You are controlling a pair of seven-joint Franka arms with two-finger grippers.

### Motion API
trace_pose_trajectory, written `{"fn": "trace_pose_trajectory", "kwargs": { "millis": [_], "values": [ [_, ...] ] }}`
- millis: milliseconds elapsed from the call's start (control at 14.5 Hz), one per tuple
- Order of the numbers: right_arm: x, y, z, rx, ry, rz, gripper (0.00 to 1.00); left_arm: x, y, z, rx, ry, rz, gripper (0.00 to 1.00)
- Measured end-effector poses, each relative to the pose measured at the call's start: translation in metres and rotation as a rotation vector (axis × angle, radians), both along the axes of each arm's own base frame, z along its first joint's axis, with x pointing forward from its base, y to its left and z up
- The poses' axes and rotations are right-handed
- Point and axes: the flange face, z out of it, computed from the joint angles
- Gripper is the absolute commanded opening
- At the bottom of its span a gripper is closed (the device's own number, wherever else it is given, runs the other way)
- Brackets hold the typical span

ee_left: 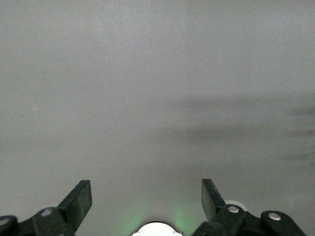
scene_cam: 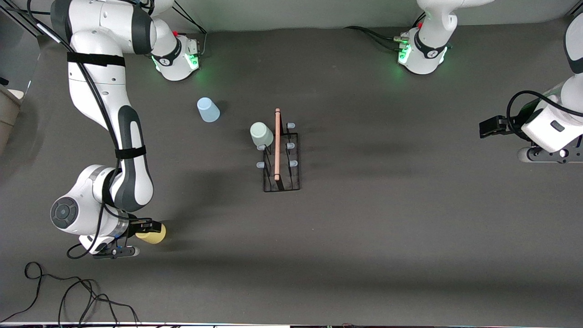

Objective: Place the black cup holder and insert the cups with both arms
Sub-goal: 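Grasp the yellow cup with the right gripper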

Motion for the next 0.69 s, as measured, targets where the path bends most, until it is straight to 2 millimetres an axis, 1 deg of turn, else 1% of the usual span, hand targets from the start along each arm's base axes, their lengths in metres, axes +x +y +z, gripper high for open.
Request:
{"fn": "trace_pose_trajectory", "kwargs": {
  "millis": [69,207,275,413,482,551,620,689],
  "values": [
    [0.002,0.000,0.005,0.001,-0.008,0.001,0.11,0.000,0.000,0.000,0.000,0.000,0.000,0.99],
    [0.005,0.003,0.026,0.013,-0.018,0.008,0.09,0.000,0.000,0.000,0.000,0.000,0.000,0.99],
    [0.005,0.006,0.044,0.021,-0.019,0.012,0.07,0.000,0.000,0.000,0.000,0.000,0.000,0.99],
    [0.002,0.012,0.090,0.045,-0.005,-0.026,0.05,0.000,0.000,0.000,0.000,0.000,0.000,0.99],
    [-0.003,0.022,0.116,0.049,0.011,-0.068,0.05,0.000,0.000,0.000,0.000,0.000,0.000,0.99],
    [-0.010,0.039,0.141,0.045,0.025,-0.121,0.03,0.000,0.000,0.000,0.000,0.000,0.000,0.99],
    [-0.019,0.062,0.165,0.041,0.038,-0.186,0.02,0.000,0.000,0.000,0.000,0.000,0.000,0.99],
    [-0.028,0.088,0.184,0.043,0.053,-0.252,0.02,0.000,0.000,0.000,0.000,0.000,0.000,0.99]
  ]
}}
